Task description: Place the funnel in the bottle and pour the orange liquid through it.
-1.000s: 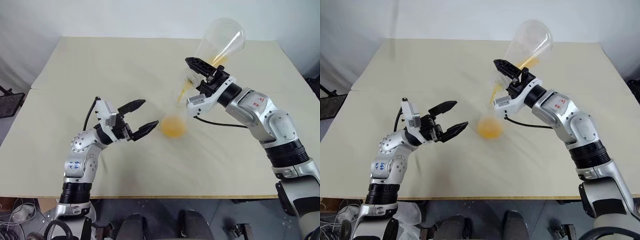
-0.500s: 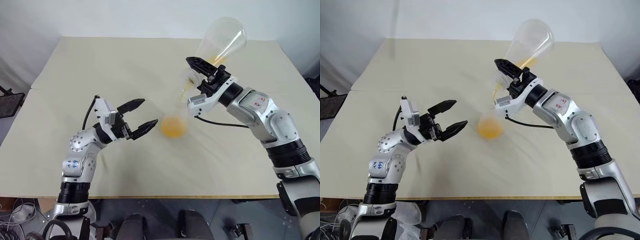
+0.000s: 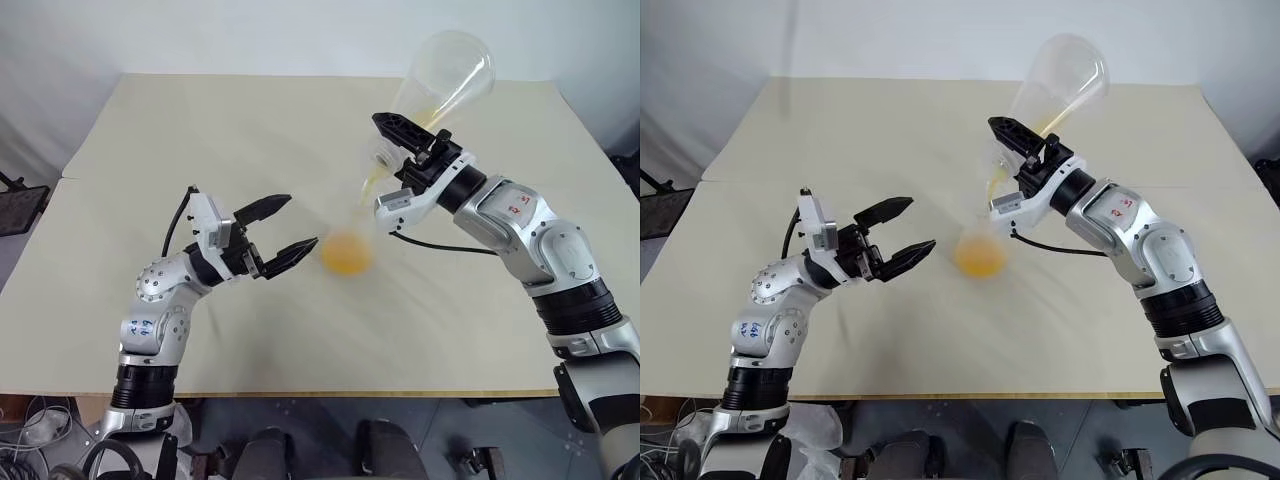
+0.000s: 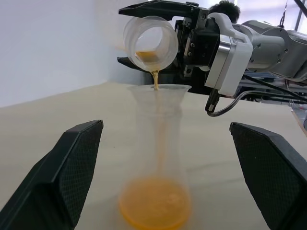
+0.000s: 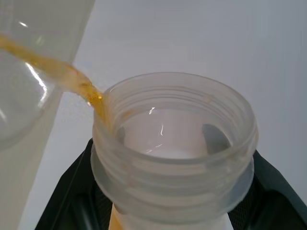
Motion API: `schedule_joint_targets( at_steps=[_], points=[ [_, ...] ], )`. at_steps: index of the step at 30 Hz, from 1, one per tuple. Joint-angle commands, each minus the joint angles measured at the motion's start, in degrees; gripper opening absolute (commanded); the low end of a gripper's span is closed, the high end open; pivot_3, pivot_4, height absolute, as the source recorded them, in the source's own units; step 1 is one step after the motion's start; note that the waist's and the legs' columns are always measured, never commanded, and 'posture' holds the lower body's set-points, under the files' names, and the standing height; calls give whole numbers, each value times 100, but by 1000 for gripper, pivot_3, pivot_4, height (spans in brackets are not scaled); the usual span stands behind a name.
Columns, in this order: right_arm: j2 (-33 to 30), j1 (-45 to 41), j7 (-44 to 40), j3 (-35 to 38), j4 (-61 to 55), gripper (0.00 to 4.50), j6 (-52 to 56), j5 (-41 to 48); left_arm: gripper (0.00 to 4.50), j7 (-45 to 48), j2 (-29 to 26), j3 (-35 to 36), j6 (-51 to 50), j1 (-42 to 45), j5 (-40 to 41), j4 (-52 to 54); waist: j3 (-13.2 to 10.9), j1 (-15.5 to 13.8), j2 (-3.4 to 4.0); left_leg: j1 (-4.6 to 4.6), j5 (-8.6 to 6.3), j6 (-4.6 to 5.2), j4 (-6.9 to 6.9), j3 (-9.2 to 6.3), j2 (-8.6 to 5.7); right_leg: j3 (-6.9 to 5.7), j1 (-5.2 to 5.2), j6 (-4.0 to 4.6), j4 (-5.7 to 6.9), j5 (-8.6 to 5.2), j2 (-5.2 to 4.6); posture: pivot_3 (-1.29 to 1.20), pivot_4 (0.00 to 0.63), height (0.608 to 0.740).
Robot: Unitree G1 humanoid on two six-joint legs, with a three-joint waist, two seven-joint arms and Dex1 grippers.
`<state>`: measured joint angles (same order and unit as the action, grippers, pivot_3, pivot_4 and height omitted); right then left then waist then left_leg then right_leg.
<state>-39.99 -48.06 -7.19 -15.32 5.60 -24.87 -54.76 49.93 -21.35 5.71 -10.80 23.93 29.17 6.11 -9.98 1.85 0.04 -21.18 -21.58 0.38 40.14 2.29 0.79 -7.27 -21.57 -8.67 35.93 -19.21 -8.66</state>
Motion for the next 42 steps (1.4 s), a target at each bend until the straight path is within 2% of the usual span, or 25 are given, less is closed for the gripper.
schedule_joint_targets(
  at_steps=[1,35,39,42],
  points=[
    [-112,-19,125,63,-269,2466,-75,-8,4500,-6,-57,84,23,-92,136,236,0,0,0,0,0,0,0,0,0,0,0,0,0,0,0,0,150,740],
    [-82,69,279,94,-216,2466,-16,-141,4500,195,-303,237,50,-275,205,152,0,11,1,1,0,0,-1,1,1,1,0,0,-1,0,1,0,150,740],
    [-48,100,227,131,-254,2466,23,-40,4500,192,-315,236,59,-250,205,131,0,4,1,0,0,-1,-1,0,0,1,0,0,-1,0,0,0,150,740],
    [94,128,-4,310,-285,2466,173,478,4500,172,-283,201,58,-258,200,160,0,7,1,0,0,-1,-1,0,1,1,0,0,-1,0,1,0,150,740]
  ],
)
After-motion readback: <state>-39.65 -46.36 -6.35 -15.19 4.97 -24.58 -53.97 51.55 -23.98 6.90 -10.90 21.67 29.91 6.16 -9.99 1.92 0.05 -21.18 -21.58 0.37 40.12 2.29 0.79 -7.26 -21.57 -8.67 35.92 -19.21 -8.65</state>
